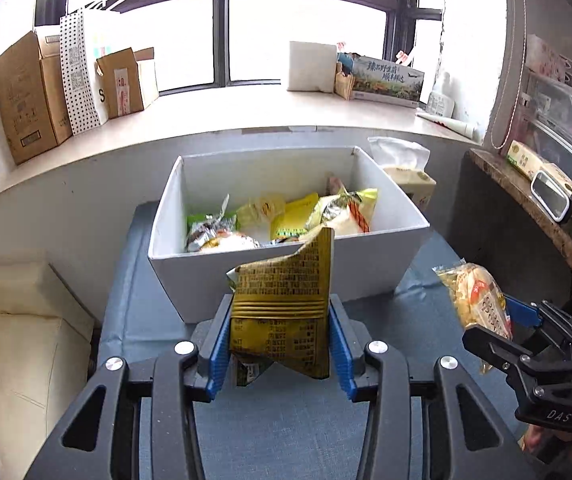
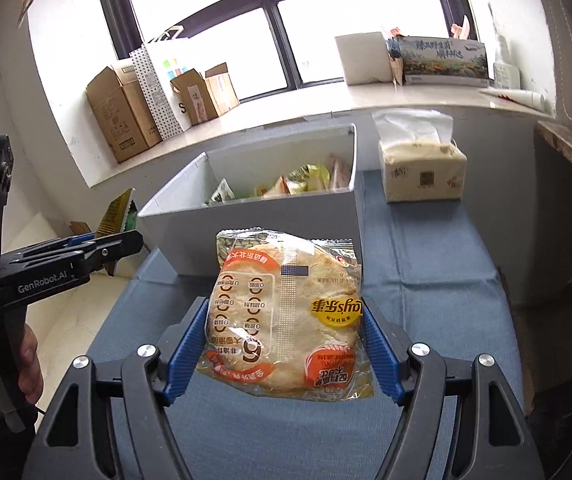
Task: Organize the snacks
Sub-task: 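Lower the bread pack and olive-yellow bag into the white box and open both tools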
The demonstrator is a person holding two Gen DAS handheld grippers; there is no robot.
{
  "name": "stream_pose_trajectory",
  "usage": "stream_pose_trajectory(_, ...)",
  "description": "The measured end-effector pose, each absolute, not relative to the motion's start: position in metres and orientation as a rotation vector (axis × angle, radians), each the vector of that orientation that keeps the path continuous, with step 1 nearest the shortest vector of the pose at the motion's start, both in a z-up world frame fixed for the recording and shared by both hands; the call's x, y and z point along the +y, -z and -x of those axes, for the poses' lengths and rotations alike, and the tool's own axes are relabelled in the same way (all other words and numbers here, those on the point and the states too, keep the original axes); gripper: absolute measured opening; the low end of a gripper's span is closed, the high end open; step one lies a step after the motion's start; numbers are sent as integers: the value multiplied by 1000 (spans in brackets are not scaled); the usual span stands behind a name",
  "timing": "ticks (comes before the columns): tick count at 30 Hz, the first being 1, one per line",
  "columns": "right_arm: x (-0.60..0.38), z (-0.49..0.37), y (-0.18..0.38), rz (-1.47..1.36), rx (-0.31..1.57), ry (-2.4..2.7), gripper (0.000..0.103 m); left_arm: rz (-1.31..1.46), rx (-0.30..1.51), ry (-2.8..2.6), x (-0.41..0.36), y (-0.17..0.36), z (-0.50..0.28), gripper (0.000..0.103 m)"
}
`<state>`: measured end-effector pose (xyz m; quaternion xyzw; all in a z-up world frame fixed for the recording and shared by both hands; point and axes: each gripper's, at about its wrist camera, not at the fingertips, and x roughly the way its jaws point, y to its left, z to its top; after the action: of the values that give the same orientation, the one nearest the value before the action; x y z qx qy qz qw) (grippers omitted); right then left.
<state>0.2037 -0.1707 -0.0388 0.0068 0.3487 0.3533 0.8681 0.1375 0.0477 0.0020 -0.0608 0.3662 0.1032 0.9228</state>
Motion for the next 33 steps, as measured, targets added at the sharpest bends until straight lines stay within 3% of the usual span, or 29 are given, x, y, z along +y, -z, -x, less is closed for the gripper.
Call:
stream_pose_trajectory(8,-118,-259,-19,16,655,-783,77,118,684,-229,83,-51,-182,48)
stream_pose_trajectory(16,-63,-349,-16,17,751,-773,77,121,719,-223,118,-39,-253,50)
stream_pose_trajectory(19,-55,-374,-11,-8,798,-768,78,102,733,-231,125,-31,-267,63)
stream_pose_trajectory(21,-49,-383,-9,-16,834,-776,84,113,760,-250,131,-26,-272,98)
stream_pose_trajectory(22,-47,-385,-9,-13,842,-769,93,120,758,-244,132,-25,-270,103)
stream_pose_trajectory(26,-60,-381,-8,-56,802,-731,103,133,726,-234,134,-26,-254,103)
stream_pose_trajectory(33,-75,-358,-22,-18,743,-672,103,121,648,-277,126,-54,-219,103)
